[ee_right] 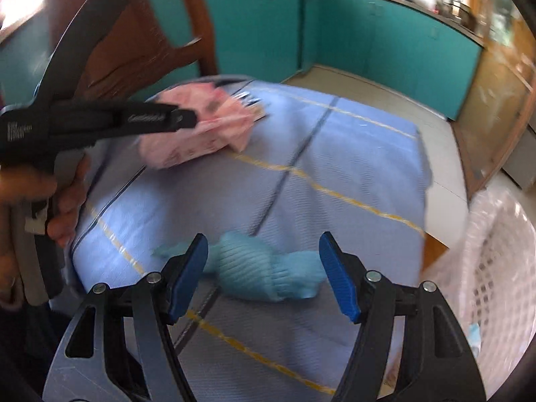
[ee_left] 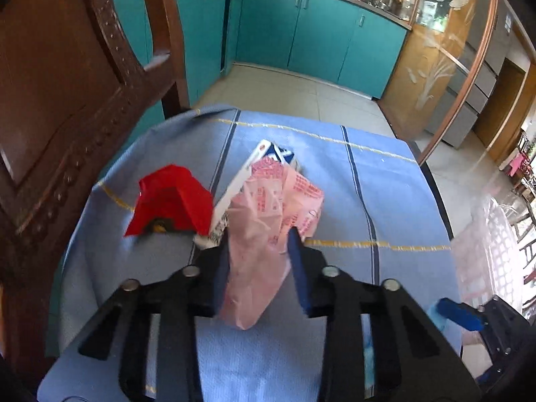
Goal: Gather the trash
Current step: 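Grasp the blue cloth with the right gripper while the left gripper grasps a pink wrapper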
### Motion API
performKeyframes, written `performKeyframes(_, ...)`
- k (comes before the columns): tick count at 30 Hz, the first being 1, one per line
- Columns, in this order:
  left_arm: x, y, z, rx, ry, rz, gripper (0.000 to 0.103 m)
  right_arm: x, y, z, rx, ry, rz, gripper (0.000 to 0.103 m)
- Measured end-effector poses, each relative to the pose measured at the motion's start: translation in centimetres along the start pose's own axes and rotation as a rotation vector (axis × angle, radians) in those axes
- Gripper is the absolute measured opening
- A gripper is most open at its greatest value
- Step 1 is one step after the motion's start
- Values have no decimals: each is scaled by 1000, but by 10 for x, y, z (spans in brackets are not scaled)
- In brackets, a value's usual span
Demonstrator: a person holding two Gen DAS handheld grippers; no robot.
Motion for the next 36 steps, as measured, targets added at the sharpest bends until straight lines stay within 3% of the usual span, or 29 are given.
performKeyframes(6, 37, -20, 0, -27, -31, -41, 18, -12, -8, 9, 47, 17, 60, 68)
performKeyframes(11, 68, -31, 2, -64, -73, -61, 18, -17, -14, 14, 67, 22, 79, 68)
performKeyframes(17, 73, -53, 8, -88, -90, -16, 17, -18, -18, 19, 87, 18, 86, 68)
performKeyframes(18, 73, -56, 10, -95, -83, -12, 16, -18, -19, 19, 87, 17, 83, 63)
performKeyframes(20, 76, -62, 14, -97, -81, -2, 16, -16, -18, 17, 81, 16, 76, 43)
performKeyframes(22, 78, -66, 17, -102, -79, 2, 16, -14, -18, 15, 74, 10, 70, 33)
performKeyframes(36, 91, -80, 13, -151, -92, 8, 16, 6, -17, -24, -130, -81, -5, 29)
Point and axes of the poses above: each gripper's, at about its wrist camera, not at the fingertips, and x roughly against the way its jaws point, z to its left, y to its top, the point moved 3 cm from there along -x, roughly the way its jaws point, and after that the axes turned 9 degrees about x, right-handed, at the moved point
